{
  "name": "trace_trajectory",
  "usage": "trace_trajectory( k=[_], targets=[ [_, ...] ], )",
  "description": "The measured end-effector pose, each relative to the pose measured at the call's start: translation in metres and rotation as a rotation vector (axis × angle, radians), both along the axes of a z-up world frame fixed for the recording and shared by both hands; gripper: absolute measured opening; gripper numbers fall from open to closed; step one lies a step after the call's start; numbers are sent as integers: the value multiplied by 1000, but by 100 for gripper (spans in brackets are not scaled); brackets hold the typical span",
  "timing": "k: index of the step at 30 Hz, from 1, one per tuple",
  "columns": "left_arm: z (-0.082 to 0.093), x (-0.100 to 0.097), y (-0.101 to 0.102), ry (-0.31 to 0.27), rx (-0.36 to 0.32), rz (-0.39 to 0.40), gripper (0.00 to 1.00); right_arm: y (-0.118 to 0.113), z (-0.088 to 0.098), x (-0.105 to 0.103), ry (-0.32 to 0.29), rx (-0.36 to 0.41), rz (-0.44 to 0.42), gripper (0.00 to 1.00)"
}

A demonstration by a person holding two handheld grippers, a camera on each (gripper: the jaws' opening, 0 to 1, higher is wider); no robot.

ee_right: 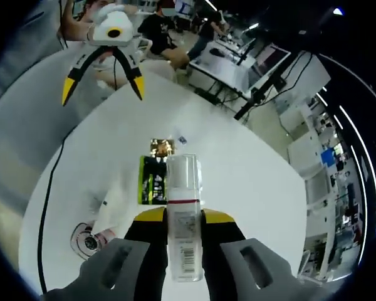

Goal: Arrange the skincare products in the storage area until every visible bottle or jar stands upright without overlapping.

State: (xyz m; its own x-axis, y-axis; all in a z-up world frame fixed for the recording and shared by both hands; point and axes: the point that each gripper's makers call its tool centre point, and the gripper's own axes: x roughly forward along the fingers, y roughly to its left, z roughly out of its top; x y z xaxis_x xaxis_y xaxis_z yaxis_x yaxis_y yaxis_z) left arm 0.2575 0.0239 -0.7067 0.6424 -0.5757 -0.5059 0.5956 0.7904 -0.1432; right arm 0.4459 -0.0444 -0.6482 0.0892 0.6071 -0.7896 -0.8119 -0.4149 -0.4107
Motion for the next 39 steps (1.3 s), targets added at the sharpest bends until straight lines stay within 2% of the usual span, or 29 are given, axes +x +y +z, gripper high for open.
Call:
trace_trajectory(
  k=[4,10,16,29,32,39],
  targets=[
    [2,-2,0,-7,1,-2,91,4,14,-18,-7,31,3,19],
    [6,-4,1,-19,5,-3,91,5,30,-31,-19,79,-2,19],
    [8,-6,-1,-25,9,-16,90,6,49,-45,-12,172,-21,19],
    [18,-7,-15,-49,17,-59,89,-1,75,-76,-3,332,-46,19],
    [21,-7,-19,-56,11,-65,89,-2,78,-84,11,358,-50,19],
    [24,-8,-25,-70,20,-92,88,-7,71,-97,63,401,-78,19]
  ],
)
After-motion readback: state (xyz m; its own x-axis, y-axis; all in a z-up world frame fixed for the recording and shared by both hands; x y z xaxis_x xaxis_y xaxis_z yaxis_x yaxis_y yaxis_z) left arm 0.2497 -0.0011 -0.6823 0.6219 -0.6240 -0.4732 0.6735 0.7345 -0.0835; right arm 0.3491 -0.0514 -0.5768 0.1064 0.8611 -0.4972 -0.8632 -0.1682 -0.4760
